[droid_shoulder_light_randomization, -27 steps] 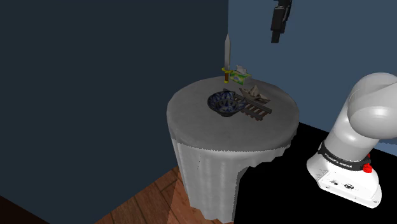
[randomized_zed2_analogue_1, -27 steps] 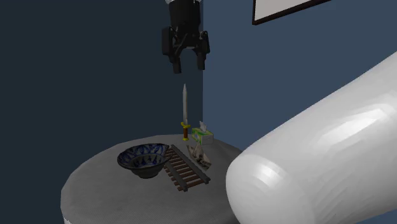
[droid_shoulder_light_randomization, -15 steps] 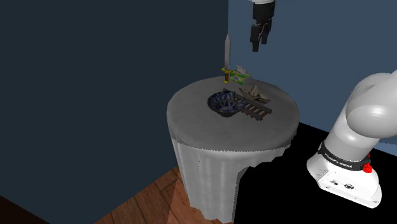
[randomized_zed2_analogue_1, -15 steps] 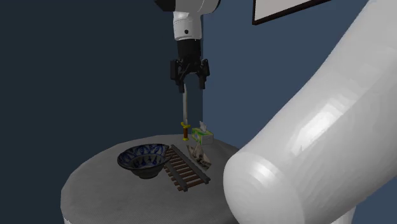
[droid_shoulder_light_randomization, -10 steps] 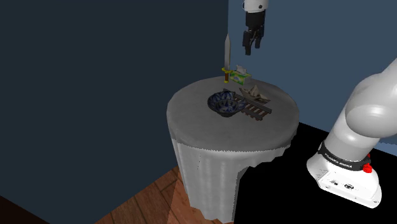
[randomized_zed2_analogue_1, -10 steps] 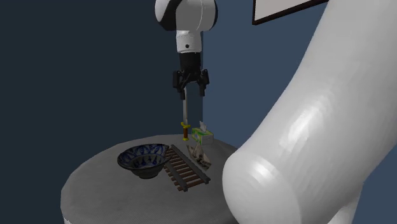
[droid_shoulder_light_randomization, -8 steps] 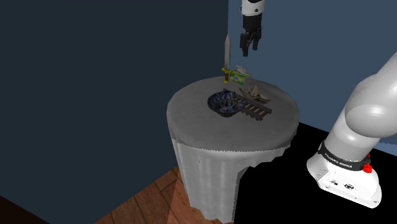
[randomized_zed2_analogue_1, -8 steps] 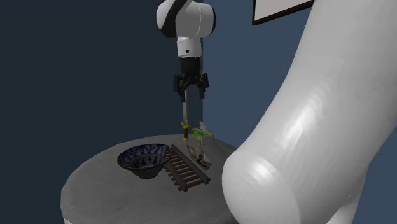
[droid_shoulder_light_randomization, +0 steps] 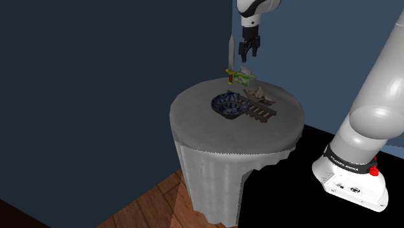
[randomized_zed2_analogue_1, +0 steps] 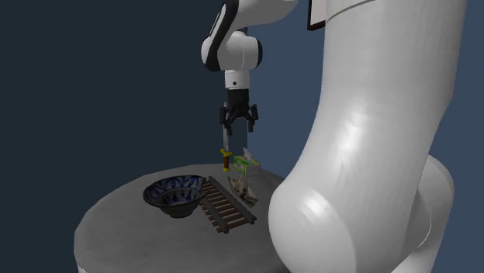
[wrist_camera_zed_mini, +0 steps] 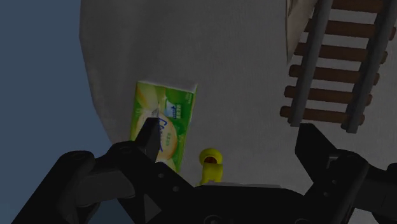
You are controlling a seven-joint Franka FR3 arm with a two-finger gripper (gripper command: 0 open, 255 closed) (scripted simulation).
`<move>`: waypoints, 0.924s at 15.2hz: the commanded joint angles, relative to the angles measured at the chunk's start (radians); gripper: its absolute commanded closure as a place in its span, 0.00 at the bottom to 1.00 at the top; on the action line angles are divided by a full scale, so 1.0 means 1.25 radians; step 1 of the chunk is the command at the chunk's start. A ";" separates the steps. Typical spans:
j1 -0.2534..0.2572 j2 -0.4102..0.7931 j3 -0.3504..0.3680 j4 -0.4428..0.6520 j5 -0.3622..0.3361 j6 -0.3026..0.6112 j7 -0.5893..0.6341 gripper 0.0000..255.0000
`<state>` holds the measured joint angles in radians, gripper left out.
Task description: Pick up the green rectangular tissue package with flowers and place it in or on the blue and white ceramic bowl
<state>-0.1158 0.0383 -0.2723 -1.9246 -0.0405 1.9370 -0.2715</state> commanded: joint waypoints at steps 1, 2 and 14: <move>-0.013 0.066 -0.011 0.050 0.024 0.010 -0.013 0.00; -0.020 0.096 -0.014 0.075 0.036 0.013 -0.019 0.00; -0.092 0.338 -0.023 0.265 0.126 0.039 -0.054 0.00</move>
<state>-0.2306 0.4555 -0.3015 -1.5861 0.1142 1.9725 -0.3388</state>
